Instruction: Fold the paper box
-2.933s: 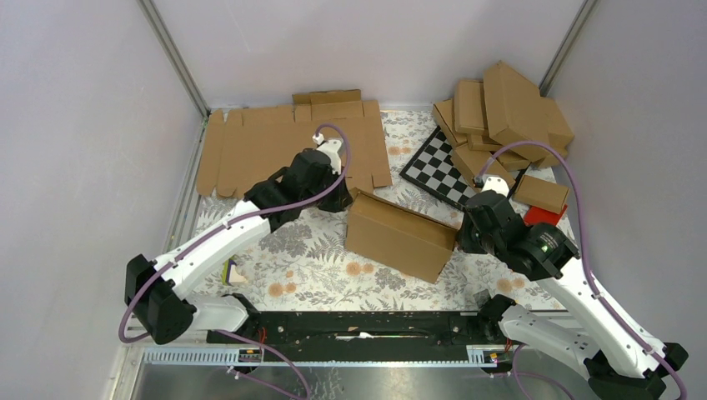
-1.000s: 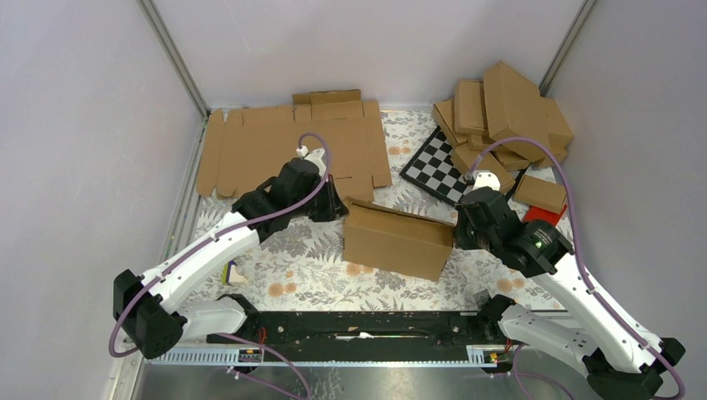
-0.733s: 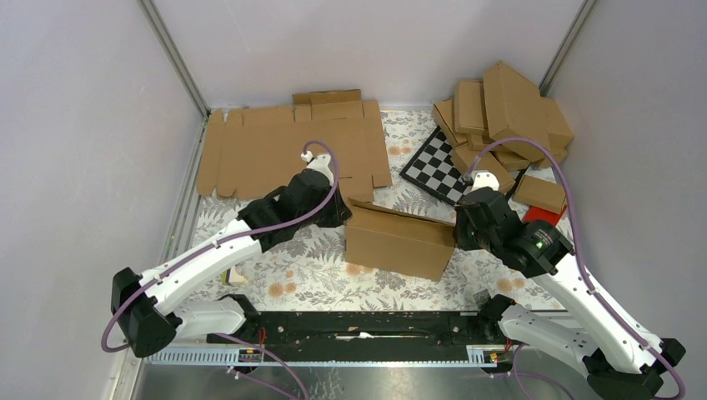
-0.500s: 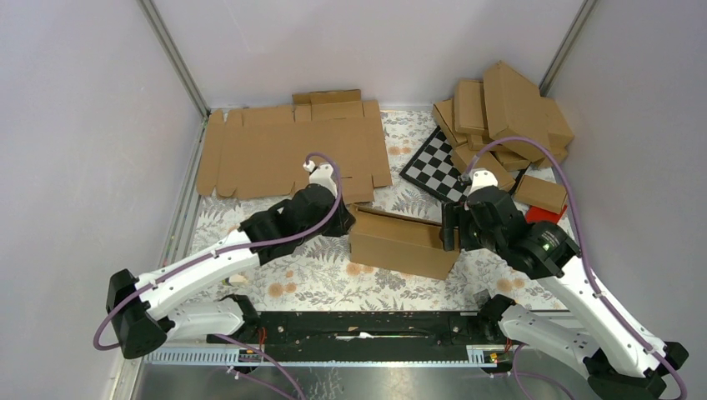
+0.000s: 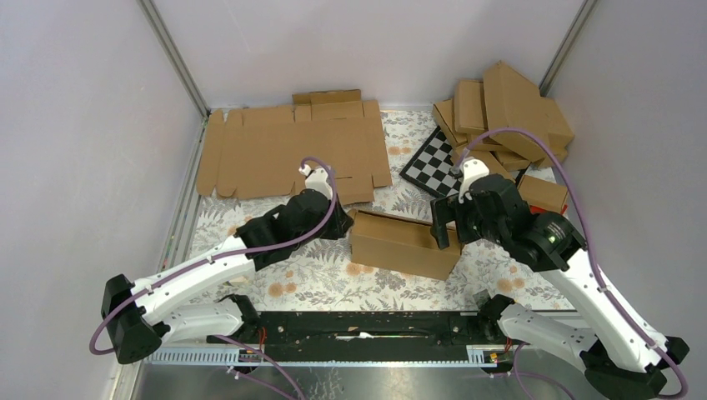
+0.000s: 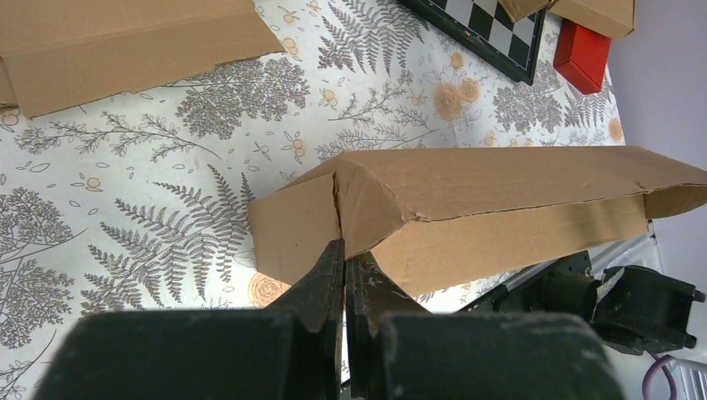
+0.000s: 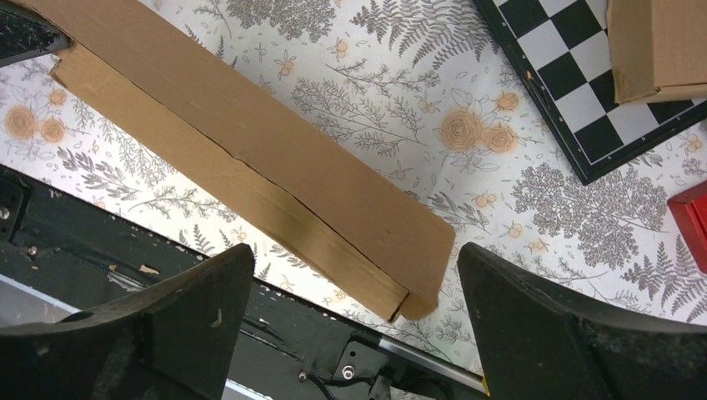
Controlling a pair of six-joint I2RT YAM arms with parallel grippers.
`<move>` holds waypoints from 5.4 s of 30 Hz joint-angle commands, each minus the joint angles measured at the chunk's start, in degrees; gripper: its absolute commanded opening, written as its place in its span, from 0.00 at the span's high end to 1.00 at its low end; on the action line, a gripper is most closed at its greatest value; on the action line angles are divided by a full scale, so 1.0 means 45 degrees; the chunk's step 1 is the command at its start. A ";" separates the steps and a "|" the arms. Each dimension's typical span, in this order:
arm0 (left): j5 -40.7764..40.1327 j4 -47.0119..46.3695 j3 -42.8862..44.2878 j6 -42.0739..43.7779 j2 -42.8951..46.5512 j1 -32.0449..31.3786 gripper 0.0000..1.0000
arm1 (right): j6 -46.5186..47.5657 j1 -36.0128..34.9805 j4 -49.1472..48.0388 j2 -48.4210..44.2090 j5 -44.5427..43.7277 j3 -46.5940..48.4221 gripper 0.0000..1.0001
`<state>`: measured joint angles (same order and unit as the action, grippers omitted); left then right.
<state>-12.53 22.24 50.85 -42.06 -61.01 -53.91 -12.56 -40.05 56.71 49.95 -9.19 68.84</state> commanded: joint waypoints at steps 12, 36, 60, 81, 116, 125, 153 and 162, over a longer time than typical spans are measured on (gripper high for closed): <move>0.0925 0.1078 0.0898 0.0668 -0.0618 -0.0181 1.00 | 0.3833 -0.0205 -0.0939 0.2137 0.4044 0.0878 0.00; 0.1918 -0.0135 0.0272 0.1504 -0.0291 -0.0169 1.00 | 0.6807 -0.1178 -0.4174 0.3674 0.5593 -0.0799 0.00; 0.1653 0.0417 0.1245 0.1219 -0.0986 -0.0198 1.00 | 0.6557 -0.2271 -0.4739 0.3982 0.3460 -0.1521 0.35; 0.0609 0.0370 0.0628 0.0930 -0.1210 -0.0925 1.00 | 0.6247 -0.2309 -0.4743 0.3870 0.3091 -0.1361 0.40; 0.0291 0.2358 0.3907 0.2004 -0.1877 -0.0106 0.60 | 0.6326 -0.2324 -0.4837 0.3577 0.3116 -0.1645 0.38; 0.1441 0.1895 0.3088 0.2175 -0.0886 0.0263 0.52 | 0.6326 -0.2330 -0.4847 0.3611 0.3095 -0.1636 0.38; 0.2475 0.1359 0.3213 0.3298 -0.1685 0.0774 0.99 | 0.6286 -0.2349 -0.4828 0.3539 0.3200 -0.1684 0.39; 0.3022 0.1112 0.2856 0.3310 -0.1400 0.0642 1.00 | 0.6248 -0.2348 -0.4827 0.3595 0.2918 -0.1626 0.39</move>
<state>-0.40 30.33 62.65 -27.88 -68.64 -50.72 15.40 -50.15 35.27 66.67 6.07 61.32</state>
